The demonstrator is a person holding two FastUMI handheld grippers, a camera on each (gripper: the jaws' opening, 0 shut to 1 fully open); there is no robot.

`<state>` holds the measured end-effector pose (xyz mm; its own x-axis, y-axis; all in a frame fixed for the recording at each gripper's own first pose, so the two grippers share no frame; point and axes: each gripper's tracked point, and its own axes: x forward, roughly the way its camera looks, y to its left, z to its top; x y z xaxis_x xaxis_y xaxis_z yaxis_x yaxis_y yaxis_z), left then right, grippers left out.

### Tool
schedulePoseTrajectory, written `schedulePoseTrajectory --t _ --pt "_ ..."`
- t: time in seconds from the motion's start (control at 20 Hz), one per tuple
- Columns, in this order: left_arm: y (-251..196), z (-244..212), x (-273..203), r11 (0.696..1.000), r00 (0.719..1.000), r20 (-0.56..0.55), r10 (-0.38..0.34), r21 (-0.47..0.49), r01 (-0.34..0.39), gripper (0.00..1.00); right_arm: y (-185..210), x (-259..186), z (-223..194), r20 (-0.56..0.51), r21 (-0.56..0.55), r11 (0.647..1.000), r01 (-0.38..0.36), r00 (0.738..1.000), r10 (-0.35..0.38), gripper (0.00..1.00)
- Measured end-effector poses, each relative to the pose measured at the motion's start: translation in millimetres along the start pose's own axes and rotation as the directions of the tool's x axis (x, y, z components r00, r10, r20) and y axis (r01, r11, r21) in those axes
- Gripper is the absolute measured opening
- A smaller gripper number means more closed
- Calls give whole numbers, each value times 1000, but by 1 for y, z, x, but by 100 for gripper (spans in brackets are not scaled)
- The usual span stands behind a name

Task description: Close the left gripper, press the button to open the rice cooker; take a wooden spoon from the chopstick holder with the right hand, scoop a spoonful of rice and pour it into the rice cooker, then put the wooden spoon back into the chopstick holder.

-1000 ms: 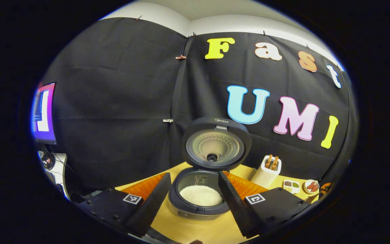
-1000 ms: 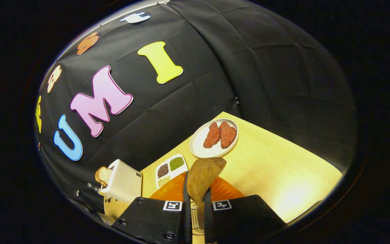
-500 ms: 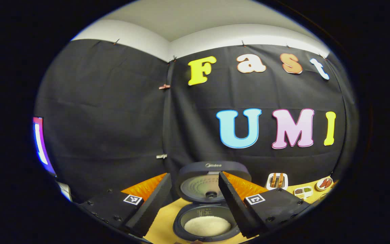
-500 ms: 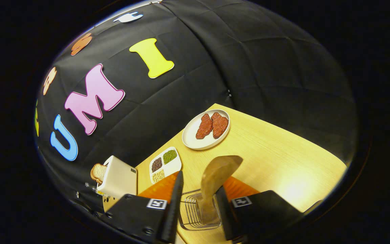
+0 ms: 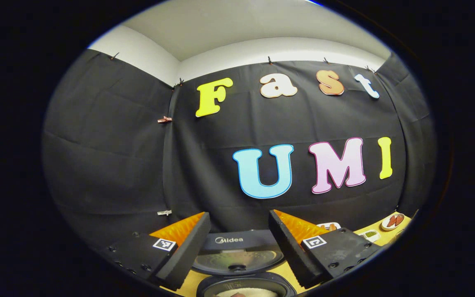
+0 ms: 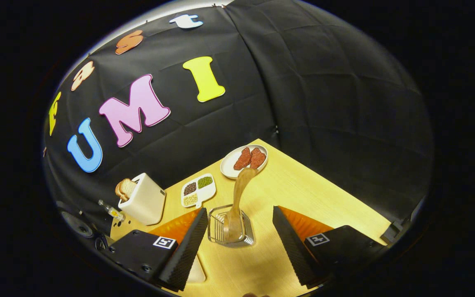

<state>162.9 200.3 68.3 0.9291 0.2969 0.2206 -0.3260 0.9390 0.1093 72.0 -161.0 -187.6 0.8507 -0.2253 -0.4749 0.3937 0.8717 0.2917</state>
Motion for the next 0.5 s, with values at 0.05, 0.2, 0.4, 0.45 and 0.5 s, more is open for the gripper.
schedulePoseTrajectory --t 0.05,0.2,0.4,0.45,0.5 --pt "3 -6 7 1000 1000 -10 -3 2 3 99 -4 -13 0 7 -6 1000 10 1000 -10 98" --pt "10 -25 26 1000 999 -50 -10 -9 9 99 -17 -47 -5 28 -1 999 44 999 -44 98" --pt "8 -36 37 999 994 -102 -26 -25 24 99 -25 -69 -20 12 15 997 70 997 -70 98" --pt "7 -39 33 1000 992 -120 -25 -22 22 99 -25 -70 -23 6 13 997 70 998 -70 98" --pt "7 -40 28 1000 990 -137 -27 -18 24 99 -23 -70 -24 3 11 998 66 998 -66 99"
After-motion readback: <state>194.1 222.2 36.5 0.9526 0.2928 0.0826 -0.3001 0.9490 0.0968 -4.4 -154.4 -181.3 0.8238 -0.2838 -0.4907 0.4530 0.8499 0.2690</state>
